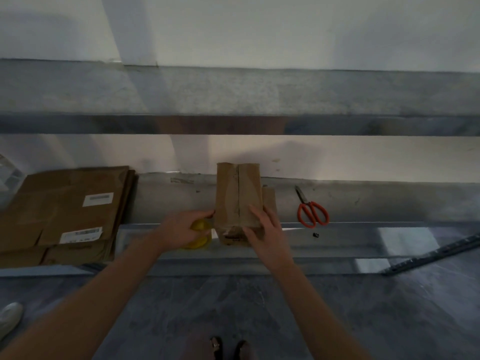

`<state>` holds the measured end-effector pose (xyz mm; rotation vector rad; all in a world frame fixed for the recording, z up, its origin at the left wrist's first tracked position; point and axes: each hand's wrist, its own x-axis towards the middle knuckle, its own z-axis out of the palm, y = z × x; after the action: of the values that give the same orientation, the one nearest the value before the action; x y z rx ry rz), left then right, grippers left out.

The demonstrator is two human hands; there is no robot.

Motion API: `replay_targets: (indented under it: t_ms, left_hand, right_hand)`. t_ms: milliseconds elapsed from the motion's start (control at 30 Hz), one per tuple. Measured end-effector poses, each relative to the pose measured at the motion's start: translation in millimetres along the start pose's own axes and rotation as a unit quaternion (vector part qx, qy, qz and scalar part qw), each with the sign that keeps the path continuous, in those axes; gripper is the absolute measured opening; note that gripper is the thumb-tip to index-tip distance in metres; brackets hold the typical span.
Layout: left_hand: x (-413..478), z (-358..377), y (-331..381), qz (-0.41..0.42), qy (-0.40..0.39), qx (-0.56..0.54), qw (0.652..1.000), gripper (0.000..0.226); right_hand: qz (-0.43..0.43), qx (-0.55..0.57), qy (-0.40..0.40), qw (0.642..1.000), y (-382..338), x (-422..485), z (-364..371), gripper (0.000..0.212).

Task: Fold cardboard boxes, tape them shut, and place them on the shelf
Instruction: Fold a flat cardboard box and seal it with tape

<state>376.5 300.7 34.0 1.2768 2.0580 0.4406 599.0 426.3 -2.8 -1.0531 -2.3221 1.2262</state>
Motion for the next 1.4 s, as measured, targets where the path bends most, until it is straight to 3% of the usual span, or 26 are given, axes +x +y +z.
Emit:
replay_targets:
  t_ms: [167,233,333,667,833,933,1067,1200,1400]
  left_hand:
    - [-17.6,-15.4,-3.7,-0.022,0.068,-0.038,0.997,0.038]
    - [-23.7,-25.3,-1.2,-0.008,0.077,-0.05,0.996,0.028]
    - [-23.9,-42.3,3.7,0.035,0.08,-0.008,0.996,0.03]
    - [16.5,-36.0,-40.9,-0.017,-0.015,-0.054,0.998,0.042]
    - [24.9,-38.4,-47.5,0.016,-0.041,-0.016,0.999,0.045]
    - [22.9,-35.8,-62.2,0.027,0.011,0.115,0.993,0.04]
    - [17.1,-36.7,-79.7,0.04,-0.006,-0.001,0.999,0.047]
    - [10.9,-53.3,-85.0,0.074,-0.034,-0.062,0.995,0.022]
    - [18.6,-68.4,-80.1,0.103,-0.019,-0.032,0.994,0.01]
  right_hand:
    - [0.025,0.021,0.018,0.999,-4.1,6.8,4.0,0.055]
    - [0.029,0.045,0.013,0.998,-7.0,6.3,8.6,0.055]
    - [0.043,0.073,0.021,0.996,-10.8,7.4,18.3,0.054]
    - [0.066,0.126,0.057,0.988,-17.7,6.4,32.9,0.054]
    - [0.078,0.165,0.063,0.981,-20.1,6.3,32.5,0.053]
    - [0.088,0.153,0.065,0.982,-24.4,7.7,34.3,0.051]
    - [0.087,0.155,0.079,0.981,-26.5,7.5,39.6,0.051]
    - [0.082,0.154,0.08,0.981,-29.0,5.5,39.8,0.05]
    - [0.077,0.129,0.063,0.987,-31.1,3.3,35.4,0.052]
